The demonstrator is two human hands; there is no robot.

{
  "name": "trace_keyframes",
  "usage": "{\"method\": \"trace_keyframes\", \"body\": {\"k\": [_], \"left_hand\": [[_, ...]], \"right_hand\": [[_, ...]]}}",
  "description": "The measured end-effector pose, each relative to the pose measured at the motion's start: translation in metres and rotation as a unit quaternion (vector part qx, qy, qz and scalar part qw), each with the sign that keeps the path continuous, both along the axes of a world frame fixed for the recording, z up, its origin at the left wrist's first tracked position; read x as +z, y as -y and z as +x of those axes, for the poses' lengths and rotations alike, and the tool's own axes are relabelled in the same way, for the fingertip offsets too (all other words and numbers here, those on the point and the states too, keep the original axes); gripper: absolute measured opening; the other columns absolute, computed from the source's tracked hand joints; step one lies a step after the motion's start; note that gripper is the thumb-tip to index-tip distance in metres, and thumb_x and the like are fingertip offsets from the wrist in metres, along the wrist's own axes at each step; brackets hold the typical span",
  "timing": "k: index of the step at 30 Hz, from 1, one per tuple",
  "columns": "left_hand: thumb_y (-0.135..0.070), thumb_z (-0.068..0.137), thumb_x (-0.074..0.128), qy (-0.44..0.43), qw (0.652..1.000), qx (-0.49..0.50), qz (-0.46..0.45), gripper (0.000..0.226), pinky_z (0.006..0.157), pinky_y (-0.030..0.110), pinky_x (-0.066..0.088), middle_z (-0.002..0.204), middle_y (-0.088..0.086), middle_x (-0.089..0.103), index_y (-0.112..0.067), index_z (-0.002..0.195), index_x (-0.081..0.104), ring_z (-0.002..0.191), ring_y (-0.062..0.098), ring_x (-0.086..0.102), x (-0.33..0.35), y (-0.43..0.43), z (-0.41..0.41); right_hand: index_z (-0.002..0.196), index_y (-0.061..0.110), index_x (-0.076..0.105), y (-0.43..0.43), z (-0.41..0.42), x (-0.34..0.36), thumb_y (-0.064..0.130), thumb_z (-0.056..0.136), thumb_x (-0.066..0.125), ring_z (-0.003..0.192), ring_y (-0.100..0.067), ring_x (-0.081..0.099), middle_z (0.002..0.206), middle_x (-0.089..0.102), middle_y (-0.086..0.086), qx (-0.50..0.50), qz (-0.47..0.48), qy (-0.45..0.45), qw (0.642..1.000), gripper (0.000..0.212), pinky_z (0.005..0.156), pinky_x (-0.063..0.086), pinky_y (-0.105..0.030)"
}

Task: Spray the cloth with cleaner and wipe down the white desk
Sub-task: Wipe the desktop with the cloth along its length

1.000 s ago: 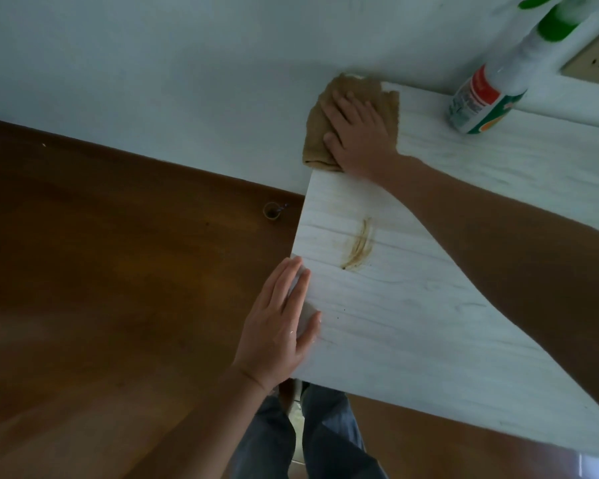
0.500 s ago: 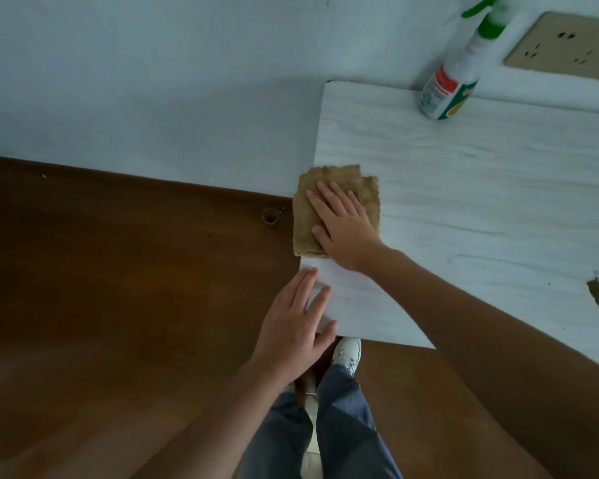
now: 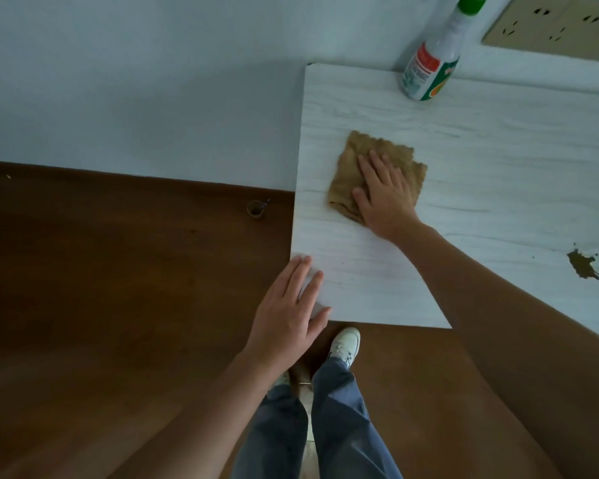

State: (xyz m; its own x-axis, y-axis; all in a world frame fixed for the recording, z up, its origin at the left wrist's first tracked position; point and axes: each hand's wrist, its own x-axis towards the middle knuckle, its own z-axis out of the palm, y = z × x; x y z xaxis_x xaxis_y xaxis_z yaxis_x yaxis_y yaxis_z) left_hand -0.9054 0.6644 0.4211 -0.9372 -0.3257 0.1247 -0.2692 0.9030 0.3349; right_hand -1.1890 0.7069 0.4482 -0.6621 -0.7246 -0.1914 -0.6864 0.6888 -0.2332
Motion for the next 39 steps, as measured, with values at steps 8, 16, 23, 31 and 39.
{"method": "trace_keyframes", "body": {"k": [8, 16, 23, 31, 39], "left_hand": [[-0.049, 0.105, 0.052, -0.004, 1.000, -0.010, 0.005, 0.057, 0.122, 0.040, 0.038, 0.161, 0.017, 0.042, -0.009, 0.146, 0.054, 0.154, 0.030, 0.033, -0.004, 0.001, 0.001], [-0.052, 0.104, 0.048, 0.029, 1.000, 0.003, 0.009, 0.060, 0.120, 0.040, 0.041, 0.165, 0.012, 0.036, -0.013, 0.150, 0.049, 0.157, 0.027, 0.028, 0.000, 0.000, 0.001], [-0.050, 0.105, 0.045, 0.053, 0.998, 0.040, 0.003, 0.059, 0.123, 0.041, 0.031, 0.165, 0.015, 0.035, -0.010, 0.148, 0.048, 0.157, 0.028, 0.025, 0.004, -0.012, -0.005], [-0.047, 0.106, 0.043, 0.094, 0.993, 0.072, -0.008, 0.057, 0.124, 0.043, 0.029, 0.164, 0.016, 0.035, -0.007, 0.145, 0.050, 0.158, 0.030, 0.023, 0.018, -0.025, -0.013], [-0.049, 0.104, 0.042, 0.125, 0.988, 0.092, -0.004, 0.056, 0.122, 0.045, 0.035, 0.165, 0.013, 0.032, -0.010, 0.145, 0.047, 0.158, 0.028, 0.022, 0.025, -0.028, -0.017]], "right_hand": [[0.161, 0.021, 0.007, -0.048, 0.074, 0.001, 0.043, 0.105, 0.022, 0.155, -0.021, -0.006, 0.169, 0.002, -0.002, 0.074, 0.007, 0.003, 0.997, 0.063, 0.126, -0.001, -0.044], [0.161, 0.023, 0.012, -0.079, 0.002, 0.002, 0.049, 0.103, 0.020, 0.156, -0.018, -0.001, 0.169, 0.007, 0.001, 0.153, 0.024, -0.006, 0.988, 0.064, 0.126, 0.005, -0.044], [0.161, 0.018, 0.005, -0.003, -0.025, -0.006, 0.042, 0.105, 0.026, 0.155, -0.027, -0.004, 0.169, -0.001, -0.007, 0.017, 0.028, -0.017, 0.999, 0.064, 0.125, -0.004, -0.044], [0.161, 0.016, 0.013, -0.079, 0.039, 0.001, 0.047, 0.103, 0.023, 0.155, -0.028, 0.003, 0.168, 0.009, -0.009, 0.286, 0.005, -0.008, 0.958, 0.066, 0.125, 0.009, -0.051], [0.160, 0.022, 0.018, -0.092, -0.023, -0.008, 0.051, 0.102, 0.024, 0.155, -0.024, 0.008, 0.168, 0.014, -0.003, 0.345, 0.005, -0.004, 0.938, 0.065, 0.126, 0.009, -0.046]]}}
